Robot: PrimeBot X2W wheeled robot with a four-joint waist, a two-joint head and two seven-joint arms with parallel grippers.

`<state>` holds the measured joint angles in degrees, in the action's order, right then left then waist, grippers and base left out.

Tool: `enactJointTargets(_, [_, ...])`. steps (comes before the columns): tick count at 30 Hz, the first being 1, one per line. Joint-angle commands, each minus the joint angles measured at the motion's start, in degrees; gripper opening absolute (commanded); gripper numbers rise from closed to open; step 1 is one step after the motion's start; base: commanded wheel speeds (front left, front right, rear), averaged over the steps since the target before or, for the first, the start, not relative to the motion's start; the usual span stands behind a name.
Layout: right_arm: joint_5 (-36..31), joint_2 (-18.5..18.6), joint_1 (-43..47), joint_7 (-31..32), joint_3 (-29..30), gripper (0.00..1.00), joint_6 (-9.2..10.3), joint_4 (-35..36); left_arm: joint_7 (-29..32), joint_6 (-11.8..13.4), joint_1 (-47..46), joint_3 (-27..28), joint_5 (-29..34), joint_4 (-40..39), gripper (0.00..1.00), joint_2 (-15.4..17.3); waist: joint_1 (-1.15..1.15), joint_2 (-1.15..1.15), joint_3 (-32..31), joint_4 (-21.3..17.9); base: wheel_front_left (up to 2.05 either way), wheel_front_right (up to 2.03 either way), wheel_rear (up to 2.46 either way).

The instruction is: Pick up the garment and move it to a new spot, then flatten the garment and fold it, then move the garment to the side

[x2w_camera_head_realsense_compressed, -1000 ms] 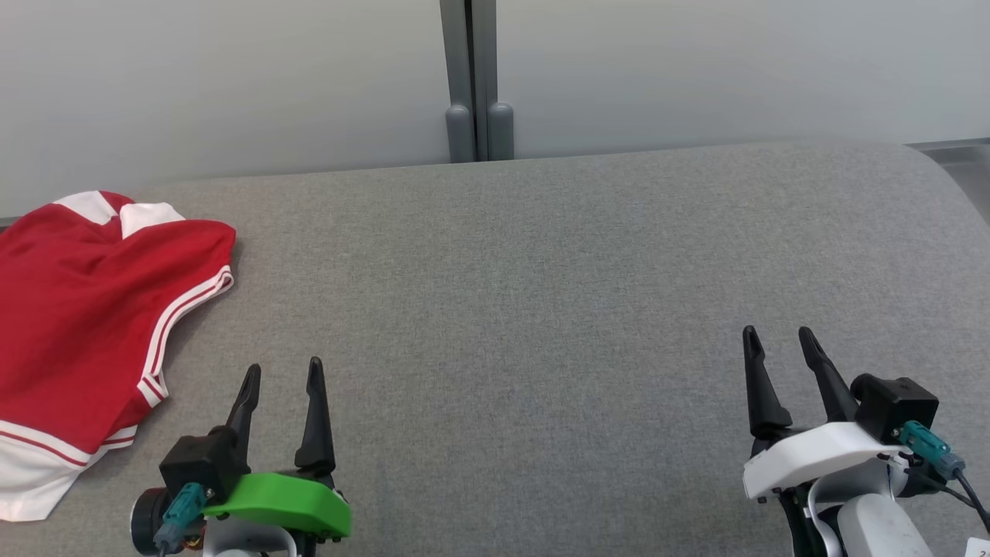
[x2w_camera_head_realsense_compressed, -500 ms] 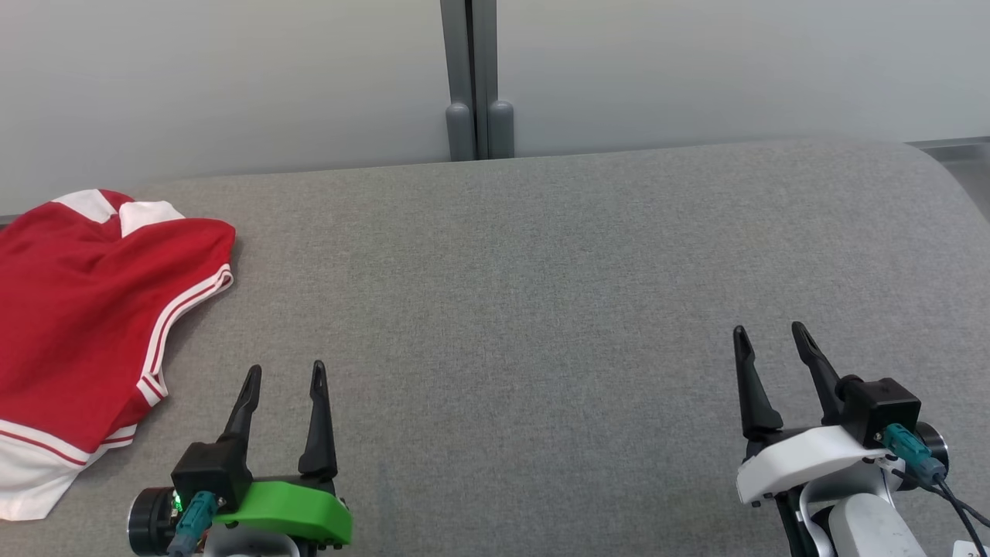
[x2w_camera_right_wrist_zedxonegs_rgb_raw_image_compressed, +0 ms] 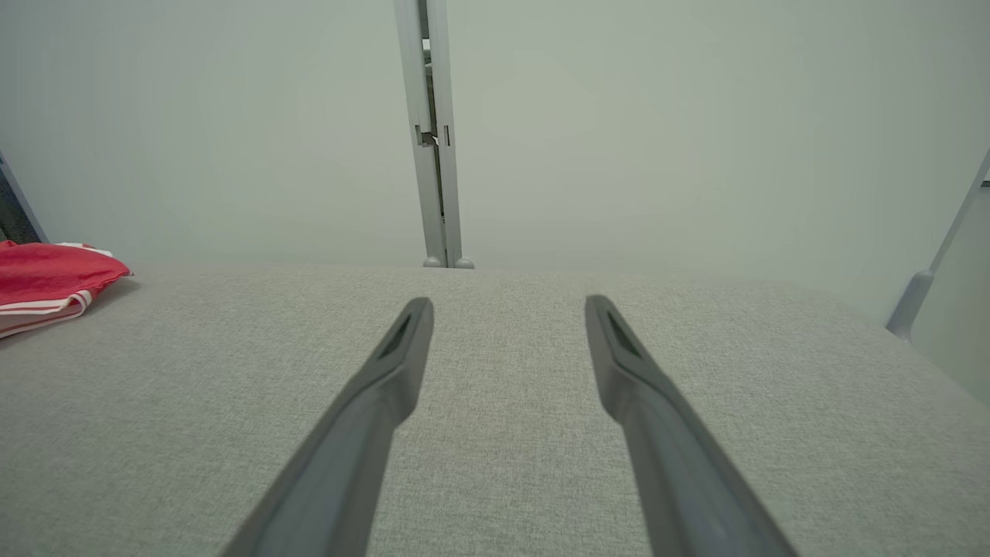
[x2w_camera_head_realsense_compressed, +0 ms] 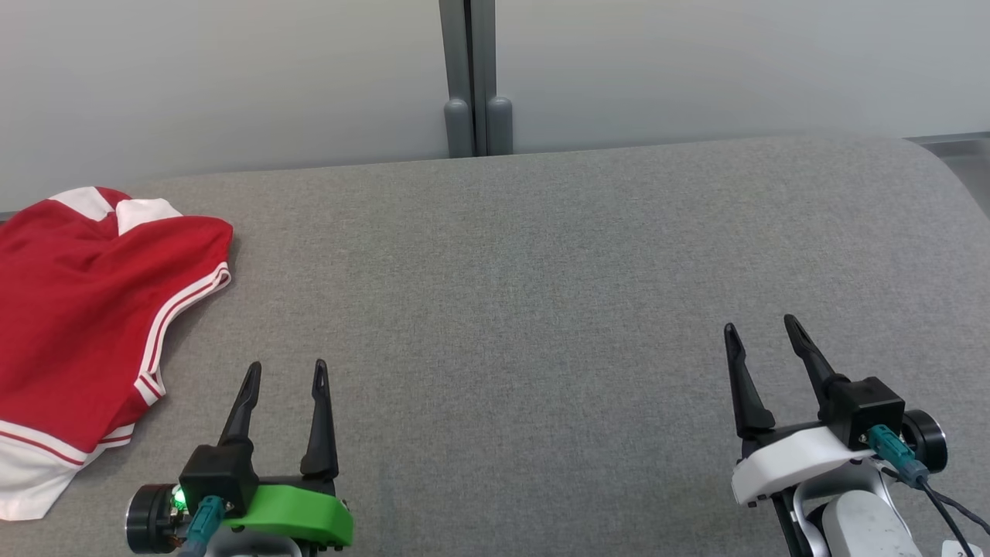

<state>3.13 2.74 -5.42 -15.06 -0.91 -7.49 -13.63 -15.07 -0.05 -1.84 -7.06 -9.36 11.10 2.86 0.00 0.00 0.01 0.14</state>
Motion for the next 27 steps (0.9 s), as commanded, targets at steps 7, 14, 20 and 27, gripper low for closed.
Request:
enactJointTargets(7, [0.5, 0.3, -0.5, -0.2, 0.2, 1.00, 0.00, -0.1, -0.1, 0.5, 0.8, 0.0, -1.0, -0.3, 1.00, 0.1, 0.00, 0.00, -0.1, 0.0, 0.00, 0.00, 0.00])
enactJointTargets(14, [0.6, 0.3, -0.1, -0.2, 0.3, 1.00, 0.00, 0.1, -0.1, 0.7, 0.4, -0.4, -1.8, -0.2, 1.00, 0.1, 0.00, 0.00, -0.2, 0.6, 0.00, 0.00, 0.00])
enactJointTargets(20, [0.8, 0.2, 0.7, -0.2, 0.0, 1.00, 0.00, 0.4, -0.1, 1.0, 0.1, -0.7, -3.2, 0.1, 1.00, 0.1, 0.00, 0.00, -0.5, 3.8, 0.00, 0.00, 0.00])
enactJointTargets(27, [0.8, 0.2, 1.2, -0.2, -0.9, 1.00, 0.00, 0.7, -0.1, 1.2, 1.1, 0.5, -3.0, 0.1, 1.00, 0.1, 0.00, 0.00, -1.2, 10.1, 0.00, 0.00, 0.00])
